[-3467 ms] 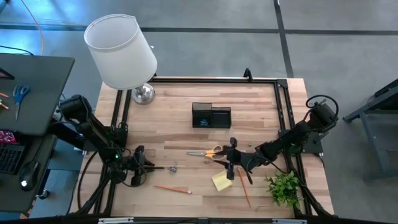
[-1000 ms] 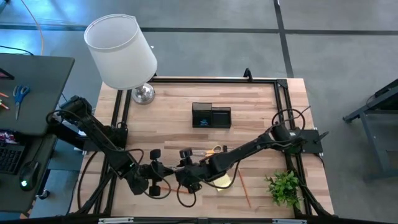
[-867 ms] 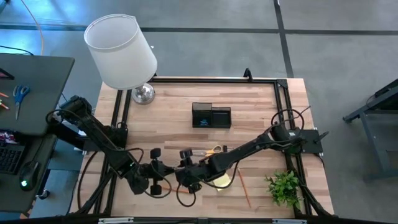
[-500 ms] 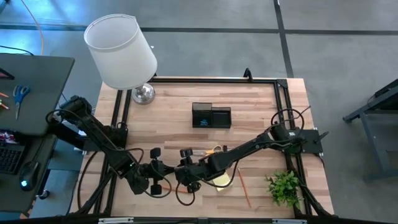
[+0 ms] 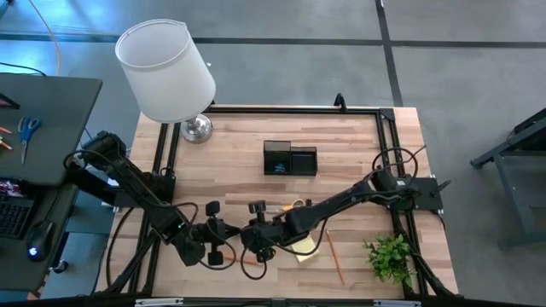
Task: Pick and place office supplies into organizer
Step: Put the black pen into the black desk organizer
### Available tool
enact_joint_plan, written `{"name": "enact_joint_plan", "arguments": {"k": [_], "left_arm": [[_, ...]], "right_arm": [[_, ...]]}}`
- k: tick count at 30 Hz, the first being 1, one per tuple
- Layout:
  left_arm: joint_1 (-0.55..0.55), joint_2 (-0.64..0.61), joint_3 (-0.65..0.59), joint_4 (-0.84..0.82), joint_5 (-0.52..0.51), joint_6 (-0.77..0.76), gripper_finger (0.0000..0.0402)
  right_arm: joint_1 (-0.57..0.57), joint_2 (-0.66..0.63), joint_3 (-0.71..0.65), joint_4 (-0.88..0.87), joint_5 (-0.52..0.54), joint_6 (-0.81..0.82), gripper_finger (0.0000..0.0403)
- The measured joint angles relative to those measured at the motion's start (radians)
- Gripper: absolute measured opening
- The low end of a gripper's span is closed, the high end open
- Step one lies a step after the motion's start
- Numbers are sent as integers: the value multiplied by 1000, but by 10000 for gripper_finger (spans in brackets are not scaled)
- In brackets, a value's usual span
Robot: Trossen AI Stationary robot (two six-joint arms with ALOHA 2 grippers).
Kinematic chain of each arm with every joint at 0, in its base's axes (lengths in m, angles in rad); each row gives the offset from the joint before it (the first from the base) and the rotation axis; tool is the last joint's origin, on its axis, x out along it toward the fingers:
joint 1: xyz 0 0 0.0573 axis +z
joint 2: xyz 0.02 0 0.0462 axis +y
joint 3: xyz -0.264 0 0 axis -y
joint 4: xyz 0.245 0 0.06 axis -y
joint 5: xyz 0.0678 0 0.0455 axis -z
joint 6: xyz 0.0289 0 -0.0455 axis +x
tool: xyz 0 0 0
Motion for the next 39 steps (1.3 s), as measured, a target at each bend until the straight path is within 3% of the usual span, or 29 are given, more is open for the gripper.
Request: {"name": "enact_joint_plan", "arguments": {"k": [4,8,11,14,19,24,29,34,39], "left_arm": [[0,-35,-4,-3,-73,28,41],[-6,-137,3,29,-149,50,81],[-14,-224,2,46,-181,90,111],[-37,-290,3,43,-232,132,131],[-49,-321,2,31,-331,157,142],[-17,-279,2,41,-331,139,142],[59,-201,-6,148,-377,52,143],[177,-111,-30,432,-266,143,143],[284,-70,-50,761,9,329,143]], "right_arm": [[-14,-4,-26,-5,44,35,12],[-44,6,-74,-117,172,90,12],[-68,-47,-125,-148,265,145,12],[-94,-130,-229,-100,286,168,12],[-124,-368,-512,193,314,149,12],[-143,-575,-869,682,153,112,14],[-113,-669,-1112,1052,110,100,15],[-109,-738,-1261,1339,81,100,23],[-91,-778,-1323,1419,9,96,18]]}}
